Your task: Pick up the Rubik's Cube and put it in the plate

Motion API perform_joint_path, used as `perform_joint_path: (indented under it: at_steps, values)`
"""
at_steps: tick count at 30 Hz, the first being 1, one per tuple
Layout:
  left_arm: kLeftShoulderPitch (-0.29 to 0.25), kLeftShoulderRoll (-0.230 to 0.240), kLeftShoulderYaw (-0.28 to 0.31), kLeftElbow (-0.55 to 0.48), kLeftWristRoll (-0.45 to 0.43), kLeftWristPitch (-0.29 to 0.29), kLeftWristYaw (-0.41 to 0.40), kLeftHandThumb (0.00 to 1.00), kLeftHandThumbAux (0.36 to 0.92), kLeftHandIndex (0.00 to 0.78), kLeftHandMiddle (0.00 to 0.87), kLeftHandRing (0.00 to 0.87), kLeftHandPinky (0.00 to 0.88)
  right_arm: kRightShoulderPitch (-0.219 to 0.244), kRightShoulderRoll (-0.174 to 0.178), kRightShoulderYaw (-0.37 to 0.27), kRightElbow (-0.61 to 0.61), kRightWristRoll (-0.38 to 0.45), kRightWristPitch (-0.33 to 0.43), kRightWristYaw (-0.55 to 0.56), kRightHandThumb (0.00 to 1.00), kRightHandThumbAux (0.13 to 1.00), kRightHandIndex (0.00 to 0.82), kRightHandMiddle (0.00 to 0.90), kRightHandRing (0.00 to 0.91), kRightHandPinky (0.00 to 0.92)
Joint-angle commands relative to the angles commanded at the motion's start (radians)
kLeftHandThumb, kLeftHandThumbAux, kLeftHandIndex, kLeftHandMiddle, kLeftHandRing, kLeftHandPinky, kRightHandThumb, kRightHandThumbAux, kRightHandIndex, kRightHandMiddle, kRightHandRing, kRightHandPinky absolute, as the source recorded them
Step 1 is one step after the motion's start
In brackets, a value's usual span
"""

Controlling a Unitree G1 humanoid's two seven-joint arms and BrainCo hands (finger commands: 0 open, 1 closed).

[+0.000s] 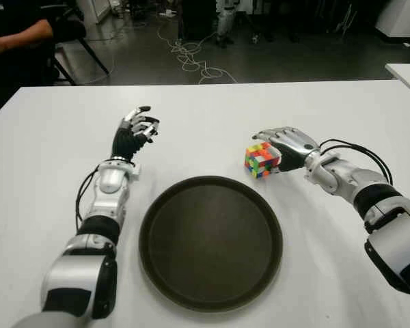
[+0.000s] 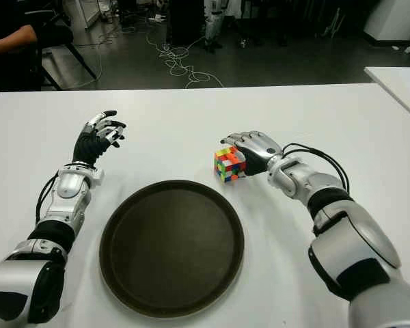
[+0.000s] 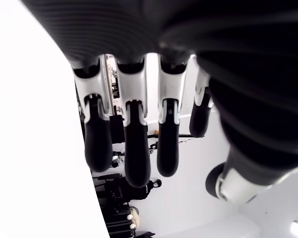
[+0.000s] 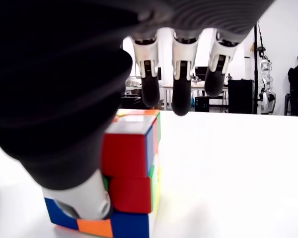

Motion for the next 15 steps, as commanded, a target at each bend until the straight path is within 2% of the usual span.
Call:
perform_joint_path:
  at_steps: [5,15]
  values:
    - [0.0,-0.001,-0.002,-0.002,0.001,0.004,0.004,0.267,0.684,0.225,0.404,0.489,0.551,0.002,0.002,0.004,0.0,-0.004,0.002,-0.01,0.258,0.84,0.162,0.169,0.174,0.17]
    - [0.001,-0.005,-0.005,-0.008,0.002,0.008,0.012,0.269,0.661,0.223,0.398,0.482,0.552,0.001,0.001,0.014,-0.002,-0.01,-0.004,-0.011,0.247,0.838,0.163,0.172,0.173,0.169]
